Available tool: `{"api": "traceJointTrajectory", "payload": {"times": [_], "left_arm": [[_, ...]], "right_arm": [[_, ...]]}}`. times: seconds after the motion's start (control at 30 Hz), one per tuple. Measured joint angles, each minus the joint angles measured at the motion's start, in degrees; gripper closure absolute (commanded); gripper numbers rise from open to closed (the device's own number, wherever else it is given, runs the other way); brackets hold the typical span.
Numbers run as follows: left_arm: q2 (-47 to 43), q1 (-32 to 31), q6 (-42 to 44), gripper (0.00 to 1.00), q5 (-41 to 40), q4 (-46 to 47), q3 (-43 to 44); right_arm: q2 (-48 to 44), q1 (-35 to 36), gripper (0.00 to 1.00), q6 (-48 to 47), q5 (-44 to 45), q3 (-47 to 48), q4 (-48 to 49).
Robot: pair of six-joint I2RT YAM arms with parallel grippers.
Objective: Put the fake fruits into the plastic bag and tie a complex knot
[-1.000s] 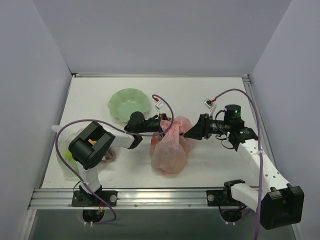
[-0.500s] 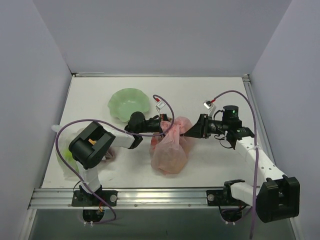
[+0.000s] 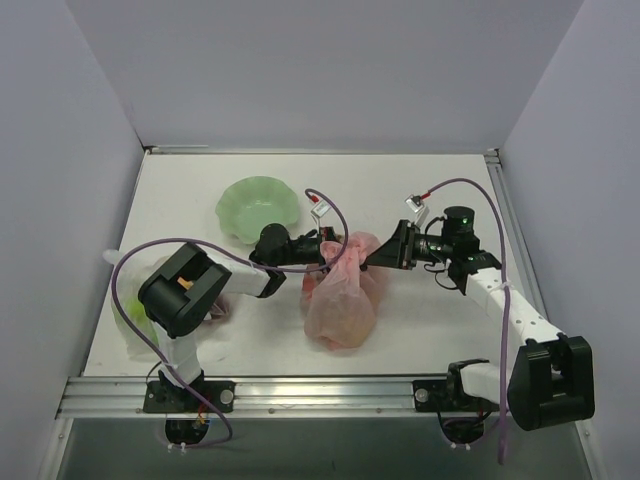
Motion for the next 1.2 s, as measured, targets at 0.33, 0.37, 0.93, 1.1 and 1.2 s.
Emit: {"api": "traceJointTrajectory", "payload": {"times": [0.33, 0.37, 0.93, 1.1, 1.2], "left_arm": [[0.24, 0.15, -0.90, 0.94, 1.44, 1.09, 0.00], [0.22, 0.15, -0.90, 0.91, 1.55, 1.11, 0.00], [-12.63, 7.74, 15.54, 0.48, 4.28, -19.34, -3.58], [-21.22, 15.69, 34.51, 0.38, 7.85, -42.97, -0.87], [-23.56, 16.24, 52.81, 0.31, 7.98, -66.27, 8.07]], "right_arm": [[0.22, 0.68, 1.00, 2.29, -0.74, -0.83, 2.97], [0.22, 0.66, 1.00, 1.99, -0.87, -0.83, 2.95], [-0.83, -0.55, 1.00, -15.82, -0.90, 5.97, -13.86], [-1.11, -0.52, 1.00, -21.79, -0.39, 8.37, -19.50], [-1.14, -0.44, 1.00, -24.68, 0.39, 9.09, -22.14]]}}
